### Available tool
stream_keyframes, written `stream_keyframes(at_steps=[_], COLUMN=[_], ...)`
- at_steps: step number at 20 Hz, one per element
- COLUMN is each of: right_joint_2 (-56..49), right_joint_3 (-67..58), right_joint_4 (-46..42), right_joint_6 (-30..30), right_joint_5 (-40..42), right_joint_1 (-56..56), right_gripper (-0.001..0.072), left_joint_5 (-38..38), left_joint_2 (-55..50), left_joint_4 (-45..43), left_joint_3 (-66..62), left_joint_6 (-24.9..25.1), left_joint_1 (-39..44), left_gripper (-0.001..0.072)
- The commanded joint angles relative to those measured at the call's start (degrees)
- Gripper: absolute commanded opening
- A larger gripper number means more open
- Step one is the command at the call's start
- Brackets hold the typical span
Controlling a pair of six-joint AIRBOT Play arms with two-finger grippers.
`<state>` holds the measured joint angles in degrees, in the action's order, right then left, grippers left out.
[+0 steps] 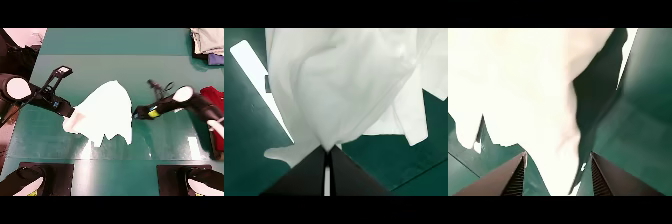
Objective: Fold the shirts.
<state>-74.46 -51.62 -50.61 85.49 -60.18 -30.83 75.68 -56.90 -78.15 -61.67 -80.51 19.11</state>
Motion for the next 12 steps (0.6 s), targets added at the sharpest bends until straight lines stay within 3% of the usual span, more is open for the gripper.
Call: stream_keyframes(at_steps=[1, 3, 4, 5, 8, 12], right_joint_2=[-5.7, -5.4, -4.4, -3.2, 4.0, 17.8], right_joint_3=[1.9, 1.9, 1.9, 1.9, 0.3, -11.4], right_joint_4=[3.0, 3.0, 2.8, 2.8, -0.1, -4.1], right_joint_6=[-1.2, -2.7, -3.9, -4.7, -4.5, -3.4], right_joint_5=[4.8, 6.2, 6.7, 7.4, 8.5, 7.6], right_joint_1=[-5.8, -5.9, -5.7, -5.3, -0.6, 11.5], right_gripper=[0.0447, 0.0273, 0.0111, 0.0019, 0.0017, 0.0016], left_joint_5=[0.2, 0.2, 0.2, 0.0, 0.0, 2.0], left_joint_2=[0.1, 0.1, 0.1, 0.1, 0.1, 1.3], left_joint_4=[-0.8, -0.8, -0.8, -0.9, -7.7, -17.2], left_joint_3=[-1.1, -1.1, -1.1, -1.2, -6.3, -27.2], left_joint_6=[-0.1, -0.1, -0.1, -0.2, -2.8, -3.5], left_joint_1=[0.0, 0.0, 0.0, 0.0, 0.0, 0.0], left_gripper=[0.0024, 0.0024, 0.0024, 0.0024, 0.0023, 0.0024])
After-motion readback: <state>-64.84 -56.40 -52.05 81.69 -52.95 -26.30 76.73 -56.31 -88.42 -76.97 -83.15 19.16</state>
